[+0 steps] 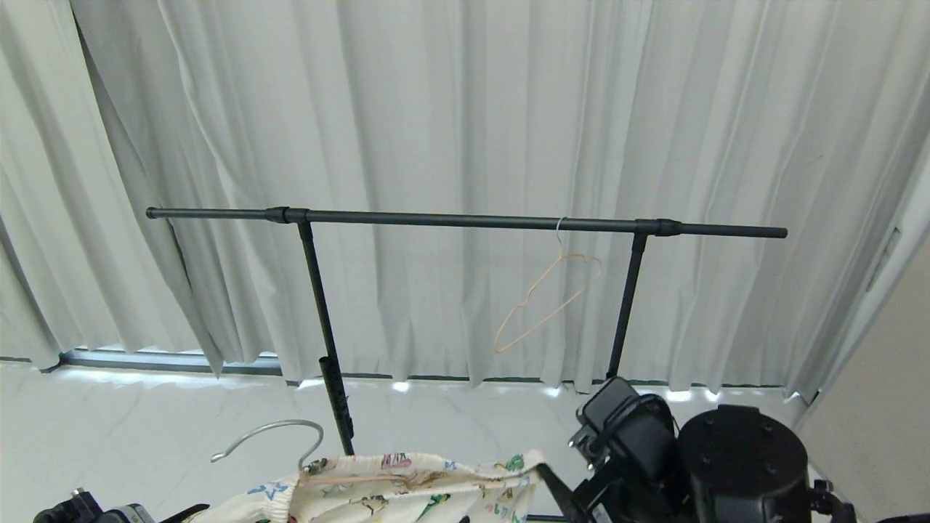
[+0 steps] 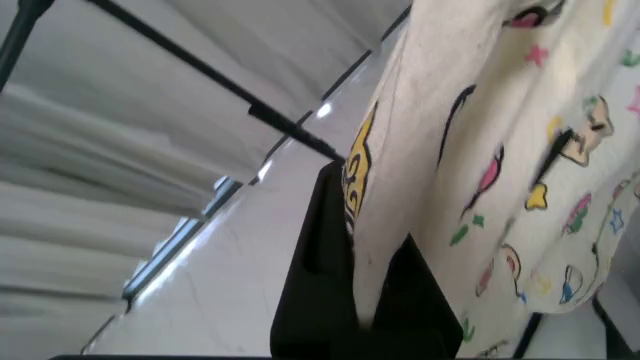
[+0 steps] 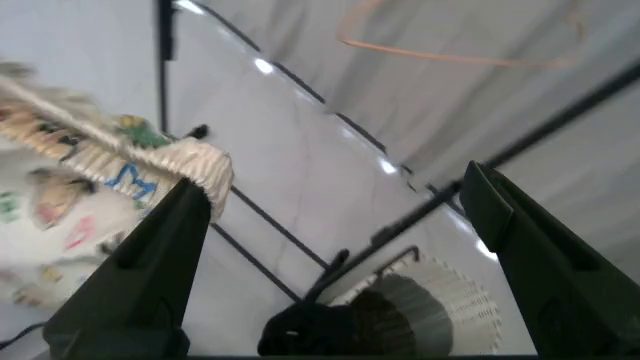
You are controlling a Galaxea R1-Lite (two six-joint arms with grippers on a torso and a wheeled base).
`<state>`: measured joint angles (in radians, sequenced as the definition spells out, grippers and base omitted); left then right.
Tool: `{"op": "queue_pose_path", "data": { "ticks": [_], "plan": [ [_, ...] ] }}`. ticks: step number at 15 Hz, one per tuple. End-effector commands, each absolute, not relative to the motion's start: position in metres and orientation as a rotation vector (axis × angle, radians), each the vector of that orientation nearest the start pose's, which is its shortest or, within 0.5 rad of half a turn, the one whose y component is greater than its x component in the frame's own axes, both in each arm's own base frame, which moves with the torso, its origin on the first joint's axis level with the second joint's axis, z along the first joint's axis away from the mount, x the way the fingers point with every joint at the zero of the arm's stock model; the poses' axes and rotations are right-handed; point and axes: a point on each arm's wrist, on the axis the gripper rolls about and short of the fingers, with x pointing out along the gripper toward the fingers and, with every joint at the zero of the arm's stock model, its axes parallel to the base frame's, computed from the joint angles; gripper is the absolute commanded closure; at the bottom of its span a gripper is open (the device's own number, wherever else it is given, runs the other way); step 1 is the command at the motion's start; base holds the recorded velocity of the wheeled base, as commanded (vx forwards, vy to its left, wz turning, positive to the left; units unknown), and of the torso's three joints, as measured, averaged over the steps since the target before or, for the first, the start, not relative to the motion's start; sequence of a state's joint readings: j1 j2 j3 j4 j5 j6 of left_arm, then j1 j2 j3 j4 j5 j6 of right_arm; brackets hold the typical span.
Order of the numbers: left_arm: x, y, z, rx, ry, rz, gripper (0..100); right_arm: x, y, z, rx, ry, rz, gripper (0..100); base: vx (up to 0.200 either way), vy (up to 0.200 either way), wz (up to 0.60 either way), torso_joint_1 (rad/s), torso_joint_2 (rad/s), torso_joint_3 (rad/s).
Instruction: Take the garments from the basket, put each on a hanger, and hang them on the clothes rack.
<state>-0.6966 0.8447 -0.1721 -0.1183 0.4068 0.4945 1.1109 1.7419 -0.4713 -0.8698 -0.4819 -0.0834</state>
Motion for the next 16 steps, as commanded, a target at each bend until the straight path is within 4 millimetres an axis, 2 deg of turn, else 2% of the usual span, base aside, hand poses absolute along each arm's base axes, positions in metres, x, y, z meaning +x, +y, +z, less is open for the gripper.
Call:
{"op": "queue_pose_path", "data": {
  "ticks": [1, 3, 7, 9, 12, 16],
  "plan": [
    [0.062, -0.040, 0.127, 0.757, 0.388, -0.395, 100, 0.095, 0.249, 0.113, -0.388, 0.231, 0.769, 0, 0.000, 0.000, 0.00, 0.000, 0.00, 0.000],
    [0.064, -0.043, 0.137, 0.701, 0.354, -0.424, 100, 0.082, 0.258, 0.108, -0.410, 0.233, 0.831, 0, 0.000, 0.000, 0.00, 0.000, 0.00, 0.000],
    [0.065, -0.045, 0.143, 0.668, 0.330, -0.468, 100, 0.076, 0.261, 0.113, -0.385, 0.228, 0.944, 0, 0.000, 0.000, 0.00, 0.000, 0.00, 0.000],
    [0.059, -0.049, 0.143, 0.674, 0.292, -0.568, 100, 0.077, 0.268, 0.121, -0.355, 0.206, 0.965, 0, 0.000, 0.000, 0.00, 0.000, 0.00, 0.000],
    [0.052, -0.058, 0.143, 0.704, 0.244, -0.713, 100, 0.071, 0.285, 0.130, -0.329, 0.170, 1.104, 0, 0.000, 0.000, 0.00, 0.000, 0.00, 0.000],
    [0.047, -0.062, 0.143, 0.752, 0.203, -0.796, 100, 0.063, 0.299, 0.116, -0.434, 0.152, 1.170, 0, 0.000, 0.000, 0.00, 0.000, 0.00, 0.000]
  ]
}}
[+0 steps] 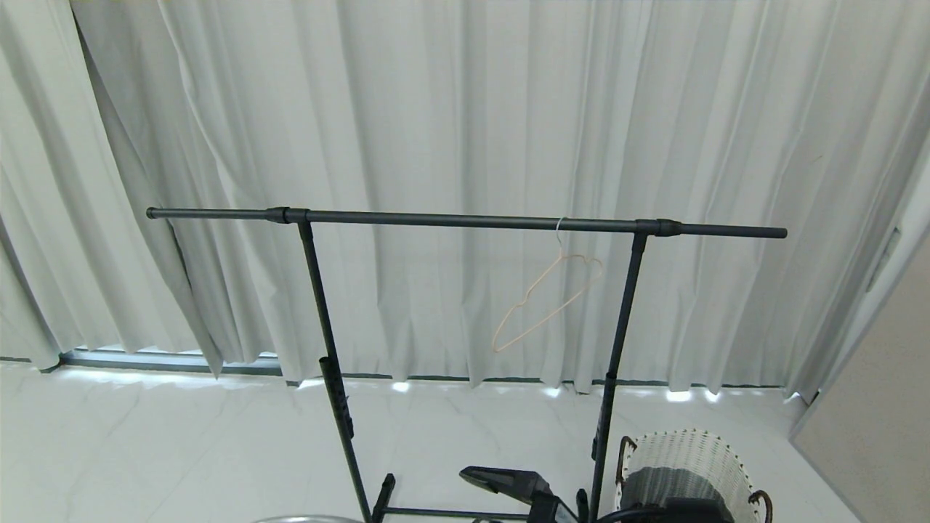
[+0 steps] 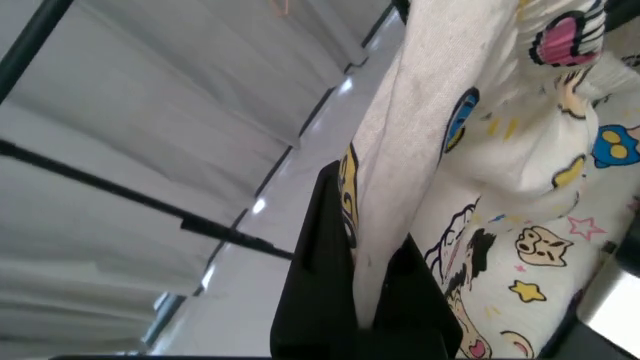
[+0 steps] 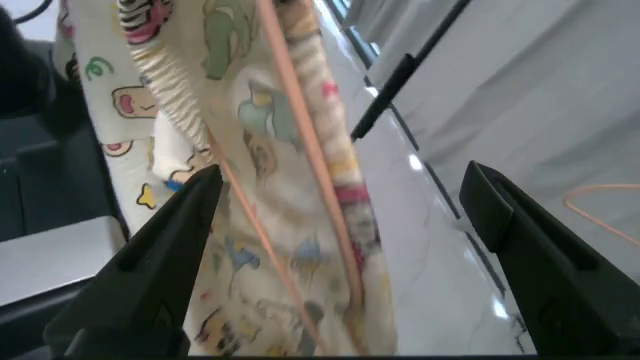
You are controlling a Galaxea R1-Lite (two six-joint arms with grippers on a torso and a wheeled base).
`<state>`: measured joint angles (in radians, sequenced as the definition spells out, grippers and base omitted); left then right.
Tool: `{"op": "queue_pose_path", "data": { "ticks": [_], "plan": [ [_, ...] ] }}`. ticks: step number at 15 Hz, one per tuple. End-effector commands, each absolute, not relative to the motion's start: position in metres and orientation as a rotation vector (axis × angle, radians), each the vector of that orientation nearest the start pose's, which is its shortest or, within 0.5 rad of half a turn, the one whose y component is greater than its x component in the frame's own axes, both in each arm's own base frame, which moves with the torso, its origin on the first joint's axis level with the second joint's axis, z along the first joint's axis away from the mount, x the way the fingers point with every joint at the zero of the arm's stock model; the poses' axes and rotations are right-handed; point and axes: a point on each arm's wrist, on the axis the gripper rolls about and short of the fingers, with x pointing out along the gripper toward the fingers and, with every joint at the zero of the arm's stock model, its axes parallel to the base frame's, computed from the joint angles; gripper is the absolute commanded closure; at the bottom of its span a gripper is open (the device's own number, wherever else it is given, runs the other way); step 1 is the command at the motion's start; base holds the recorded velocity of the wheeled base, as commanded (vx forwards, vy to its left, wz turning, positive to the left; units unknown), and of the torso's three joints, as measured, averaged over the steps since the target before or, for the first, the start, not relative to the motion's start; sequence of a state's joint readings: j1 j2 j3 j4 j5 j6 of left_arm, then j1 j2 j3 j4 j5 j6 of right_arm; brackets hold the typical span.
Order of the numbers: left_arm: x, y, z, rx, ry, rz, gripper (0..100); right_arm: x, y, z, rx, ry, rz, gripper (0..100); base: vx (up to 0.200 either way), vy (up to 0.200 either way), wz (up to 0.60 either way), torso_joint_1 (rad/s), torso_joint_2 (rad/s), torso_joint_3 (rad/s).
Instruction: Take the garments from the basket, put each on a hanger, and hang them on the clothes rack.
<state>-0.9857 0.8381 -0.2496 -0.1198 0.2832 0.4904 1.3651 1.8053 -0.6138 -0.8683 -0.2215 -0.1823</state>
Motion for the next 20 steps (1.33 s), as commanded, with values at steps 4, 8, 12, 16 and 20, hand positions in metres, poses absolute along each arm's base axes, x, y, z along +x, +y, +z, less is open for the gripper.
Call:
{"op": "queue_pose_path", "data": {
  "ticks": [4, 8, 12, 16, 20],
  "plan": [
    [0.046, -0.061, 0.141, 0.793, 0.190, -0.805, 100, 0.059, 0.295, 0.110, -0.457, 0.167, 1.192, 0, 0.000, 0.000, 0.00, 0.000, 0.00, 0.000],
    [0.043, -0.060, 0.144, 0.780, 0.157, -0.827, 100, 0.060, 0.286, 0.102, -0.464, 0.212, 1.181, 0, 0.000, 0.000, 0.00, 0.000, 0.00, 0.000],
    [0.043, -0.060, 0.144, 0.785, 0.157, -0.831, 100, 0.060, 0.286, 0.102, -0.462, 0.213, 1.179, 0, 0.000, 0.000, 0.00, 0.000, 0.00, 0.000],
    [0.043, -0.060, 0.144, 0.783, 0.153, -0.830, 100, 0.061, 0.288, 0.103, -0.456, 0.207, 1.178, 0, 0.000, 0.000, 0.00, 0.000, 0.00, 0.000],
    [0.043, -0.060, 0.144, 0.784, 0.154, -0.830, 100, 0.061, 0.287, 0.103, -0.470, 0.202, 1.159, 0, 0.000, 0.000, 0.00, 0.000, 0.00, 0.000]
  ]
}}
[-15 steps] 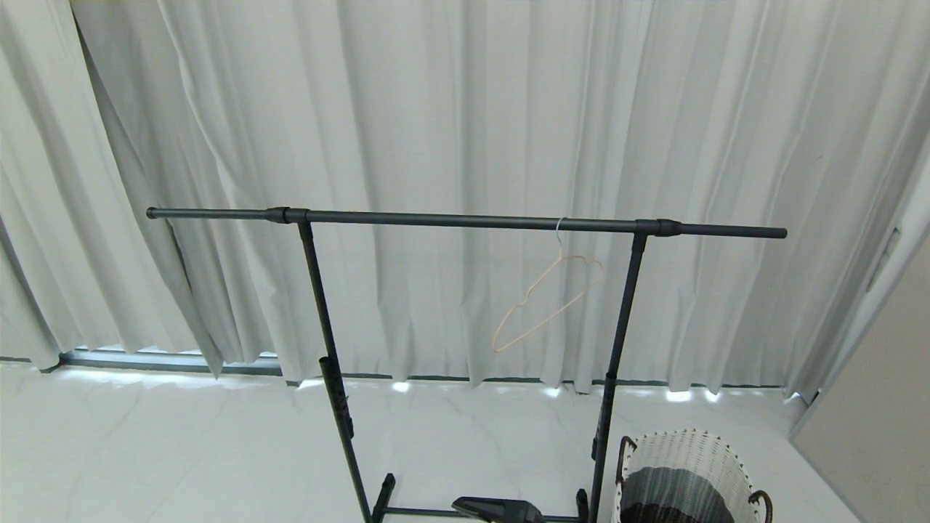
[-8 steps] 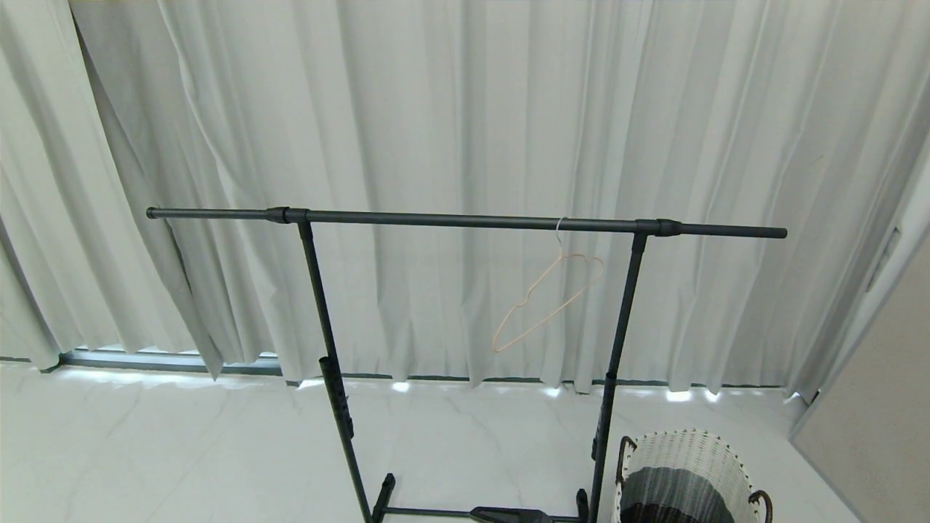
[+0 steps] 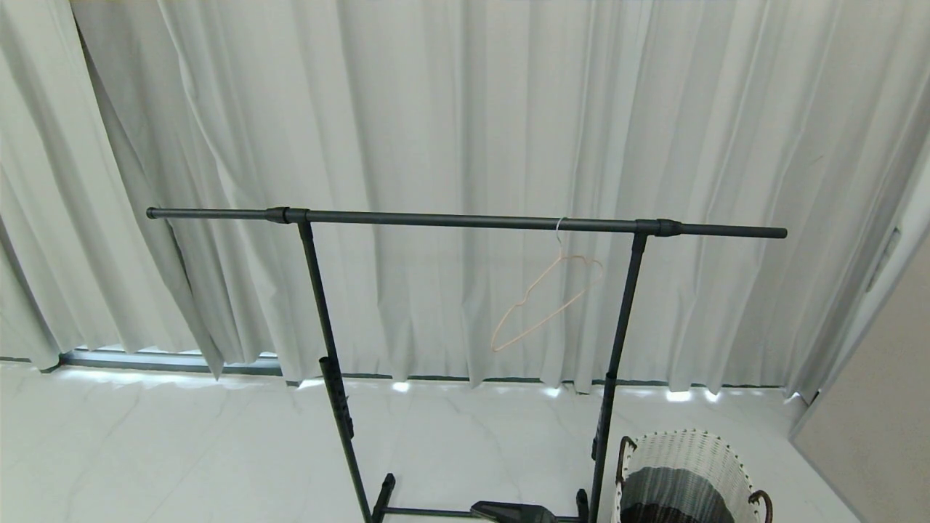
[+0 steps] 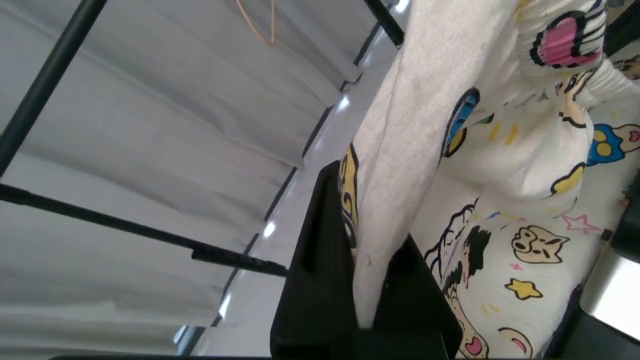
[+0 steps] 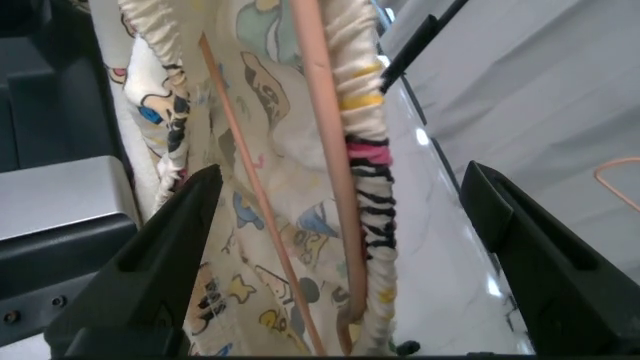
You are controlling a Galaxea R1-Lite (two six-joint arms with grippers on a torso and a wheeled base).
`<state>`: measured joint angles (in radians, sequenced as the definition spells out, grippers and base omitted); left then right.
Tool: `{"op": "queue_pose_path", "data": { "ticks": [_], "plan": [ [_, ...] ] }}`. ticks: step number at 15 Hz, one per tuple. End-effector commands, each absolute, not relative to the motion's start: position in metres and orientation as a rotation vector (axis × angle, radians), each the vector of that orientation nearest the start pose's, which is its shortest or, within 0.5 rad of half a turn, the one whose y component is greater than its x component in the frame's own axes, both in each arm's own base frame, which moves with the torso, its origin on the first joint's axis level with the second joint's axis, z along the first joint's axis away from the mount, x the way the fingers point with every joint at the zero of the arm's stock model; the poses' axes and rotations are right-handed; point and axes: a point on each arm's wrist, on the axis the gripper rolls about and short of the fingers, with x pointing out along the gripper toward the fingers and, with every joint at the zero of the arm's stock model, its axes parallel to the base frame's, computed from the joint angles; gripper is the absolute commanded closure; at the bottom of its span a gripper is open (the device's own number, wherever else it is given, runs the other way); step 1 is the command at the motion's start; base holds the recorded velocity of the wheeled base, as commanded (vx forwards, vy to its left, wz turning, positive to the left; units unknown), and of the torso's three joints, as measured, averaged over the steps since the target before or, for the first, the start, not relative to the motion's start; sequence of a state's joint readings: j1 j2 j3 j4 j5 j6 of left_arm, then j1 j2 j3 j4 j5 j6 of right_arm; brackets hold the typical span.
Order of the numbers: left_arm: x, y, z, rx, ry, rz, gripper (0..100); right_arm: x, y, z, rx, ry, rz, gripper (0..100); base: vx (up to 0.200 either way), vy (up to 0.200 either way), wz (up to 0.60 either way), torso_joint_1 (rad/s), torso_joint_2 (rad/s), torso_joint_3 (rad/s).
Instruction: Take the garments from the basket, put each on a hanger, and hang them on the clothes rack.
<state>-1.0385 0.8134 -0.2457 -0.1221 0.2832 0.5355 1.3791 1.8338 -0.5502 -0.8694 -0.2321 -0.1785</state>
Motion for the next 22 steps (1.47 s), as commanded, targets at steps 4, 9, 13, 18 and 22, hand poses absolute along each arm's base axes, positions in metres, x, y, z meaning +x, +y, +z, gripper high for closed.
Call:
{"op": "queue_pose_path", "data": {
  "ticks": [4, 9, 13, 18, 22],
  "plan": [
    [0.043, -0.060, 0.144, 0.784, 0.154, -0.830, 100, 0.060, 0.287, 0.103, -0.497, 0.185, 1.168, 0, 0.000, 0.000, 0.00, 0.000, 0.00, 0.000],
    [0.043, -0.060, 0.145, 0.780, 0.149, -0.829, 100, 0.061, 0.288, 0.103, -0.495, 0.183, 1.164, 100, 0.000, 0.000, 0.00, 0.000, 0.00, 0.000],
    [0.043, -0.060, 0.144, 0.782, 0.153, -0.829, 0, 0.061, 0.287, 0.104, -0.493, 0.180, 1.162, 100, 0.000, 0.000, 0.00, 0.000, 0.00, 0.000],
    [0.043, -0.059, 0.144, 0.769, 0.158, -0.819, 0, 0.077, 0.277, 0.117, -0.455, 0.160, 1.110, 100, 0.000, 0.000, 0.00, 0.000, 0.00, 0.000],
    [0.042, -0.058, 0.153, 0.683, 0.129, -0.802, 0, 0.110, 0.249, 0.126, -0.480, 0.166, 0.992, 100, 0.000, 0.000, 0.00, 0.000, 0.00, 0.000]
  ]
}}
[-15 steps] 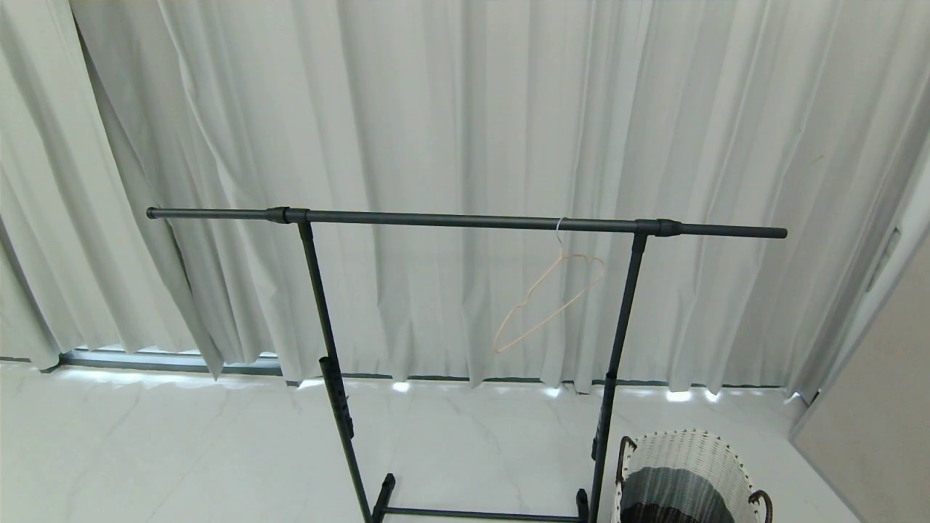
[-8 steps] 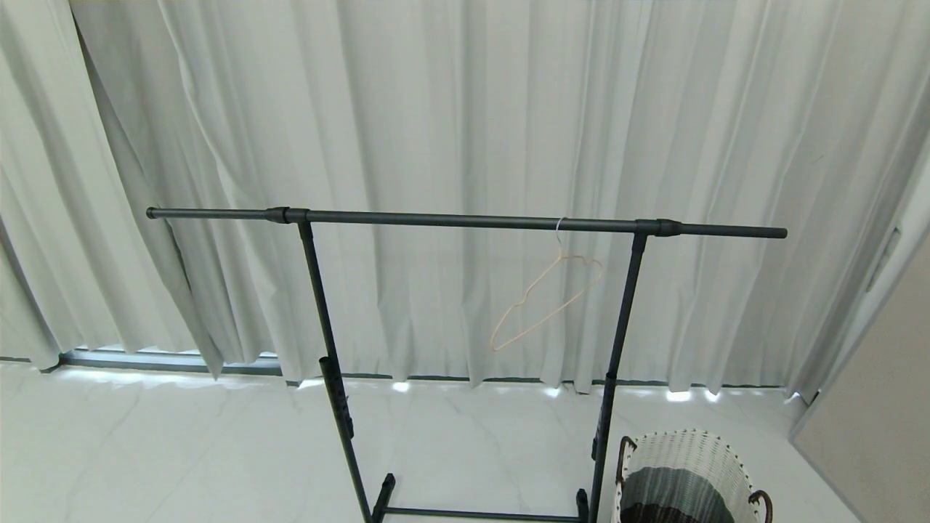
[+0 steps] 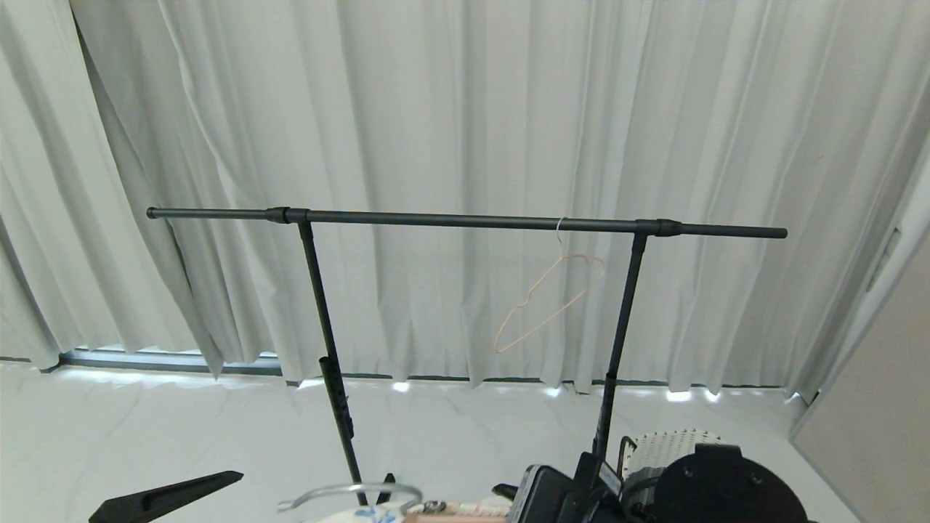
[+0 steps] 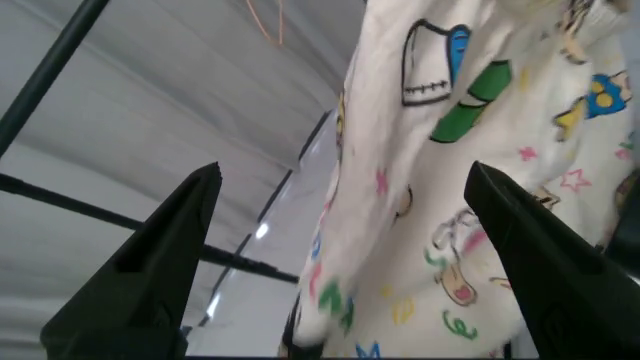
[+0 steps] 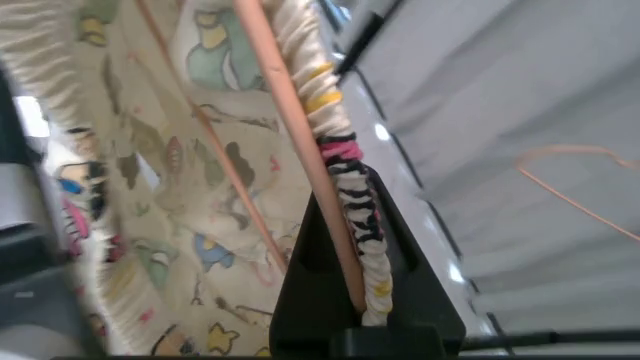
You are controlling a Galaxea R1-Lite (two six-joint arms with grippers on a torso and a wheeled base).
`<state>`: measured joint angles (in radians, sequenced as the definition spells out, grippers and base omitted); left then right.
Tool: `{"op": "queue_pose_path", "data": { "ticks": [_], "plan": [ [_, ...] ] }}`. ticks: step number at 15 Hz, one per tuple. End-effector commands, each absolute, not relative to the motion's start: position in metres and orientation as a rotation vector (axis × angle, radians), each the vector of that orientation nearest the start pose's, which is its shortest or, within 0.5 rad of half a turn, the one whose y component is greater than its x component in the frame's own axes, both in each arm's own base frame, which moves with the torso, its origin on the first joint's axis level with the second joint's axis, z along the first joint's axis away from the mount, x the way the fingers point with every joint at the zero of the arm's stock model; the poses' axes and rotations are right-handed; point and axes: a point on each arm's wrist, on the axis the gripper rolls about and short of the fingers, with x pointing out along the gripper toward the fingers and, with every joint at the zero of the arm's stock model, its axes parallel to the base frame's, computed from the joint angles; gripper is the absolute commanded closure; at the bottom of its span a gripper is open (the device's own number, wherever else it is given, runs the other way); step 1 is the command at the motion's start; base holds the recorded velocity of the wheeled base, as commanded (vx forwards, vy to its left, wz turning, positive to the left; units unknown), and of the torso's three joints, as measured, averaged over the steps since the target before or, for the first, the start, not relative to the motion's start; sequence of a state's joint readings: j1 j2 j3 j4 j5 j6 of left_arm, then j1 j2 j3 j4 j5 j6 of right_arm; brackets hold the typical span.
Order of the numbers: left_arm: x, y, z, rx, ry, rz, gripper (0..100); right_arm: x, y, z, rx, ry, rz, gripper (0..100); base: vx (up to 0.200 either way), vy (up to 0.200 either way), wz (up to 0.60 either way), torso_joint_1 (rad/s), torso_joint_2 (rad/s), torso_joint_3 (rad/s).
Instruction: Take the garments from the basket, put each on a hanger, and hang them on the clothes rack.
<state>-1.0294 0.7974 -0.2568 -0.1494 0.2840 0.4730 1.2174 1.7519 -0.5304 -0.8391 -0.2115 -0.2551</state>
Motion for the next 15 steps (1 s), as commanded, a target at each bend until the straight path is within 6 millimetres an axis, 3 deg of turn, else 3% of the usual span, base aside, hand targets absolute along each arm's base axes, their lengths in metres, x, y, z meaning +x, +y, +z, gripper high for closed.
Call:
{"op": "queue_pose_path", "data": {
  "ticks": [1, 3, 9, 15],
  "plan": [
    [0.043, -0.058, 0.153, 0.654, 0.122, -0.787, 0, 0.115, 0.245, 0.128, -0.474, 0.166, 0.988, 100, 0.000, 0.000, 0.00, 0.000, 0.00, 0.000],
    [0.044, -0.047, 0.144, 0.609, 0.174, -0.680, 0, 0.123, 0.235, 0.134, -0.486, 0.151, 0.967, 100, 0.000, 0.000, 0.00, 0.000, 0.00, 0.000],
    [0.028, -0.018, 0.091, 0.472, 0.326, -0.509, 0, 0.113, 0.200, 0.142, -0.474, 0.150, 0.996, 100, 0.000, 0.000, 0.00, 0.000, 0.00, 0.000],
    [0.031, -0.021, 0.091, 0.426, 0.379, -0.507, 0, 0.109, 0.197, 0.151, -0.508, 0.078, 1.049, 100, 0.000, 0.000, 0.00, 0.000, 0.00, 0.000]
  ]
}}
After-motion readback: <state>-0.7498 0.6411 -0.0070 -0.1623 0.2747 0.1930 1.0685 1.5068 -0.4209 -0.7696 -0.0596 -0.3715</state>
